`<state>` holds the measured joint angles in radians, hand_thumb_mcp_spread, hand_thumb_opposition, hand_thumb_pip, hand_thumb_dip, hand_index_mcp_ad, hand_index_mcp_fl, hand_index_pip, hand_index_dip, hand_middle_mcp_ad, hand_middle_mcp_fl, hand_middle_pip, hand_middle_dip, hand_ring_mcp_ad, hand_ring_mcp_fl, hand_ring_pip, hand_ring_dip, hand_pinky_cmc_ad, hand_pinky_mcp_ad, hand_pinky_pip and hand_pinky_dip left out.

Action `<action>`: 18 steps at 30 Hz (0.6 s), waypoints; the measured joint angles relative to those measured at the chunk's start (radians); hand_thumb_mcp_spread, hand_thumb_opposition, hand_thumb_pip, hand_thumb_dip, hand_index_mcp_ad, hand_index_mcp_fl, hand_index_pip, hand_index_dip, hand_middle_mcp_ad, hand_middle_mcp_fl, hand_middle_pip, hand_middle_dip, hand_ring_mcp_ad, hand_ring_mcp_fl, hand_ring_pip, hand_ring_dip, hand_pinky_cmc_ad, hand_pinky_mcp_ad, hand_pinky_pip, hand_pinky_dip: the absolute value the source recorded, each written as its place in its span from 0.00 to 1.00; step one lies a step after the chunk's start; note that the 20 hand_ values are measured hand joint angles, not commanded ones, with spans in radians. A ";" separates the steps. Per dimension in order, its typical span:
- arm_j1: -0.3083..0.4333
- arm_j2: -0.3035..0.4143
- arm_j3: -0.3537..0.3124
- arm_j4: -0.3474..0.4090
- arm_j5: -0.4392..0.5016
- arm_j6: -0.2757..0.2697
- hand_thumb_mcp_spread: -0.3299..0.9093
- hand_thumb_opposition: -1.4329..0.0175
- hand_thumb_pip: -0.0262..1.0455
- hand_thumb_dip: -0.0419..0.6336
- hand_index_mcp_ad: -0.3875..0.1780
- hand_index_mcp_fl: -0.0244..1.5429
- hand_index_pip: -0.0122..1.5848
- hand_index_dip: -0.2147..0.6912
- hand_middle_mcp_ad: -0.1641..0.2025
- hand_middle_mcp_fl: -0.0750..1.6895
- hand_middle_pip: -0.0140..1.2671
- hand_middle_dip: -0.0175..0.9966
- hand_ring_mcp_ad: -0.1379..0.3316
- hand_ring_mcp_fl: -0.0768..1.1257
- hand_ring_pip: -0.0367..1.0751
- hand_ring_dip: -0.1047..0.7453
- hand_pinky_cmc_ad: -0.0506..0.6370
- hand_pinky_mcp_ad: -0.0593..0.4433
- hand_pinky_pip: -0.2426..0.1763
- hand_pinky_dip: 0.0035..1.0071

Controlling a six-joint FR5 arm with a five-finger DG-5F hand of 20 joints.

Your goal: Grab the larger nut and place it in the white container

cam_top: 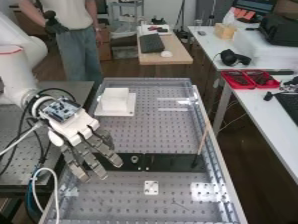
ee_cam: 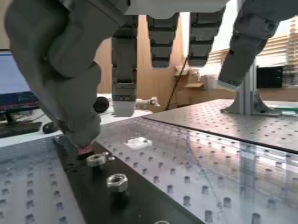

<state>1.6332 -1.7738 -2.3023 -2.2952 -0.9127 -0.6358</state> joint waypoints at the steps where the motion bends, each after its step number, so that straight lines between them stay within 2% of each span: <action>1: -0.001 -0.004 -0.002 0.010 -0.003 -0.009 0.49 0.38 0.70 0.34 0.50 0.03 0.97 0.27 0.60 0.04 0.12 0.25 0.68 0.06 0.16 0.30 0.61 0.77 0.32 0.71; 6: -0.011 -0.023 -0.002 0.032 -0.021 -0.027 0.51 0.37 0.74 0.34 0.47 0.03 0.98 0.27 0.61 0.04 0.12 0.25 0.68 0.06 0.18 0.30 0.61 0.77 0.33 0.71; 13: -0.023 -0.071 0.016 0.065 -0.071 -0.063 0.51 0.37 0.74 0.34 0.47 0.03 0.98 0.27 0.61 0.04 0.12 0.24 0.68 0.07 0.20 0.28 0.61 0.77 0.33 0.71; 18: -0.031 -0.092 0.015 0.088 -0.086 -0.065 0.50 0.36 0.76 0.37 0.47 0.03 0.98 0.27 0.60 0.04 0.12 0.23 0.68 0.07 0.21 0.26 0.61 0.77 0.33 0.75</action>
<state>1.6021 -1.8656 -2.2870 -2.2074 -0.9984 -0.7009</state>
